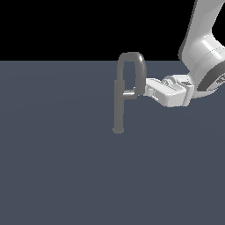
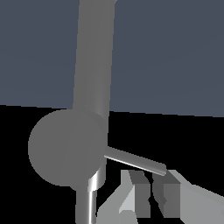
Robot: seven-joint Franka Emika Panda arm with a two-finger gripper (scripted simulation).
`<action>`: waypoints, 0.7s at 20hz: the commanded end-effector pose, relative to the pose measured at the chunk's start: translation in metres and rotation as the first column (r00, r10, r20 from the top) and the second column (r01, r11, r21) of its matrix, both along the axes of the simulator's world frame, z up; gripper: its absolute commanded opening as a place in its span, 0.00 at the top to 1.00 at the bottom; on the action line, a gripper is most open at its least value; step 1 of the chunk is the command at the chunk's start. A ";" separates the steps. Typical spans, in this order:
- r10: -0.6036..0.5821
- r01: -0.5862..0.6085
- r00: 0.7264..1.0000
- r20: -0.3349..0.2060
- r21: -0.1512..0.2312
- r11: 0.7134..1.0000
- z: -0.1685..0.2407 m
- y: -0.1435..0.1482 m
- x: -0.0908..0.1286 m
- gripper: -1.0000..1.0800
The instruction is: Turn on the faucet by rotating a designated handle.
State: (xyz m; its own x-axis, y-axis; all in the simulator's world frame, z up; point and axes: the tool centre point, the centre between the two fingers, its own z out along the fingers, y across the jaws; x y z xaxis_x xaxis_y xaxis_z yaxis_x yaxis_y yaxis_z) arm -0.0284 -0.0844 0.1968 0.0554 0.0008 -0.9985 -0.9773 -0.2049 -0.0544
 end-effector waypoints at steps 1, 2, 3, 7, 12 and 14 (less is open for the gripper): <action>-0.012 0.012 0.998 -0.054 0.000 1.000 -0.036 -0.003 -0.012 1.00; -0.001 0.001 1.000 -0.005 0.001 1.000 -0.005 -0.001 -0.001 1.00; -0.002 0.002 1.000 -0.010 0.001 1.000 -0.011 -0.001 -0.001 1.00; -0.007 0.007 0.999 -0.032 0.000 1.000 -0.036 -0.001 -0.001 1.00; -0.012 0.012 0.999 -0.053 0.000 1.000 -0.060 -0.001 -0.001 1.00; 0.005 -0.005 1.000 0.001 0.007 1.000 -0.025 0.000 0.009 1.00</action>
